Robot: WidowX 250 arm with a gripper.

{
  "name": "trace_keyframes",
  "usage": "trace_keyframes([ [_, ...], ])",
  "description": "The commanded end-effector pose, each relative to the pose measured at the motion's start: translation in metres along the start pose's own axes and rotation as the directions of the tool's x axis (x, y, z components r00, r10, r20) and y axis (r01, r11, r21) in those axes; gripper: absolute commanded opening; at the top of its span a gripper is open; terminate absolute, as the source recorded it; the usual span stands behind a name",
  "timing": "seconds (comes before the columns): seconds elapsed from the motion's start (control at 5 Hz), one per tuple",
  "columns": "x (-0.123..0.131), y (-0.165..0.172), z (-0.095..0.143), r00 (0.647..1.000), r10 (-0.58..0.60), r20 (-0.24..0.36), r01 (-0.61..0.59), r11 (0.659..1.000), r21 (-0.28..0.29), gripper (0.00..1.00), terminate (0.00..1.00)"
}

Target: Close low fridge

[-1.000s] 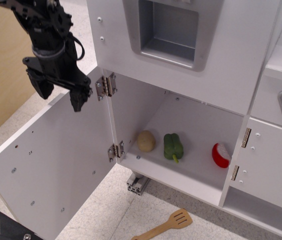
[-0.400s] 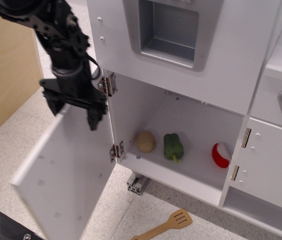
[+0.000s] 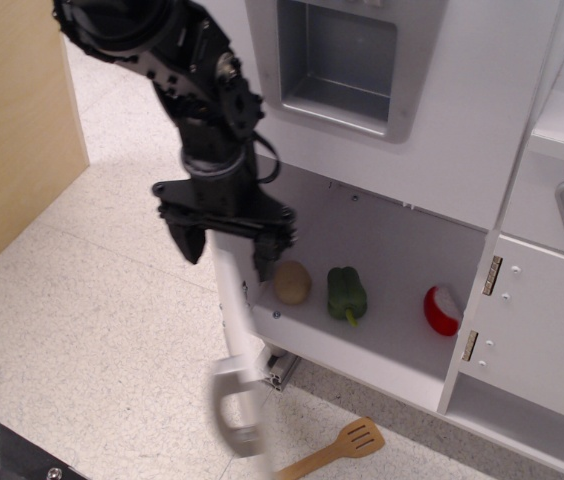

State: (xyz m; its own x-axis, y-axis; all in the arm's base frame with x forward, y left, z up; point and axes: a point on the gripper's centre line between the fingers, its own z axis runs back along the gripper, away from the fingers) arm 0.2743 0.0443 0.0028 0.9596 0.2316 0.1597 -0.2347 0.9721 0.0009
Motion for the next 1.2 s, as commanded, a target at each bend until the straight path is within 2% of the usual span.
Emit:
trace_keyframes([
  [0.0,0.014,-0.029,0.028,0.993,0.066,0.096,-0.066,0.998,0.0,1.0,0.0],
  [0.2,0.018,-0.043,0.033,0.99,0.082,0.115,-0.082,0.997,-0.008,1.0,0.0],
  [0.4,0.018,-0.054,0.053,0.99,0.078,0.114,-0.07,0.995,-0.068,1.0,0.0],
  [0.6,-0.005,-0.048,0.076,0.996,-0.004,0.088,0.015,0.993,-0.12,1.0,0.0],
  [0.8,-0.025,-0.029,0.074,0.997,-0.067,0.028,0.07,0.991,-0.11,1.0,0.0],
  [1.0,-0.039,-0.003,0.056,0.993,-0.112,0.024,0.113,0.991,-0.064,1.0,0.0],
])
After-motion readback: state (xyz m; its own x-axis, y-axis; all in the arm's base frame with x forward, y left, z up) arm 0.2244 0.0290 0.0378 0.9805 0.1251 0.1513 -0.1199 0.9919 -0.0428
